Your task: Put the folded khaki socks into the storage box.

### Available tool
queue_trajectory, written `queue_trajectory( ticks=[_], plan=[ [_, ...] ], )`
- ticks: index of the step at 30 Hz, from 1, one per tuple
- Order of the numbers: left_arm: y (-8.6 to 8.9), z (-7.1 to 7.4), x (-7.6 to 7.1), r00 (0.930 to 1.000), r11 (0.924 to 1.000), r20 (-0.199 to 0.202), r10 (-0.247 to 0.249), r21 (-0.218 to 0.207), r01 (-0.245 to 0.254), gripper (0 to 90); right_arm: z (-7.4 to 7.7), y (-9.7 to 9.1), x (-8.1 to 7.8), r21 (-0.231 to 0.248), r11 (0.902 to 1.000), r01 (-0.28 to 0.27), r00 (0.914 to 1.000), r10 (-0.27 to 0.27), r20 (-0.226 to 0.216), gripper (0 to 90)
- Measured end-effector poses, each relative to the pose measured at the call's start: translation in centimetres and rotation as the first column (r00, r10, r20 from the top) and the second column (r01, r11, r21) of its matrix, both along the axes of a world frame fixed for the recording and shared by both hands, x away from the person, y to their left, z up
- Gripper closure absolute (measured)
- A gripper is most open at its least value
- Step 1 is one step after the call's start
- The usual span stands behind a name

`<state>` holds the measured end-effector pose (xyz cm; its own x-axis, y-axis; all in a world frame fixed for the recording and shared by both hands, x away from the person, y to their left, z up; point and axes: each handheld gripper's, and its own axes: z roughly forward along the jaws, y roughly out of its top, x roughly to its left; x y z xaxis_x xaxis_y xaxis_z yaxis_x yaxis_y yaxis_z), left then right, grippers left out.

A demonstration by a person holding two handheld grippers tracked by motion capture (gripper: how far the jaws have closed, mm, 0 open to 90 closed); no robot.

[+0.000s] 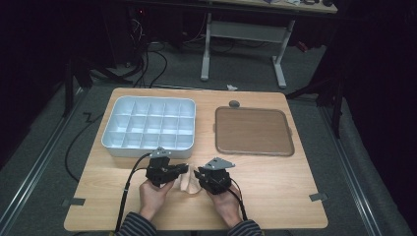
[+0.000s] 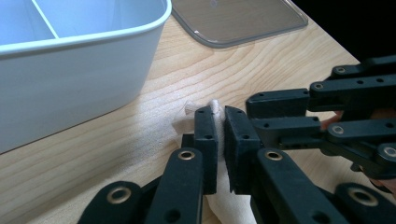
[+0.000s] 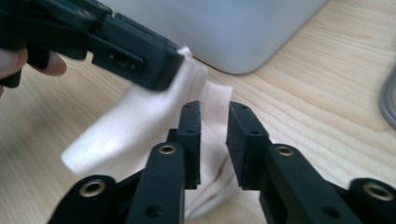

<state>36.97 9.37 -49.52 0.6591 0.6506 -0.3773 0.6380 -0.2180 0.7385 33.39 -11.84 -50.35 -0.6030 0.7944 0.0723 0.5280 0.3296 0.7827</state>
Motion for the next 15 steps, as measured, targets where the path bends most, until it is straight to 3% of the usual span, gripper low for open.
queue_trajectory(
  ticks=[8, 15],
  plan=[
    [-0.2, 0.1, -0.1, 1.0, 1.0, 0.006, 0.001, -0.003, -0.001, 84.7, -1.0, 0.1, -0.2, -0.013, 0.9994, 0.031, 0.9994, -0.031, -0.013, 68.5],
    [-0.6, 0.5, -0.2, 0.9994, 0.9996, 0.022, -0.027, -0.005, 0.027, 84.7, -1.9, 0.5, 0.1, -0.032, 0.999, 0.03, 0.999, -0.031, -0.033, 63.7]
  ],
)
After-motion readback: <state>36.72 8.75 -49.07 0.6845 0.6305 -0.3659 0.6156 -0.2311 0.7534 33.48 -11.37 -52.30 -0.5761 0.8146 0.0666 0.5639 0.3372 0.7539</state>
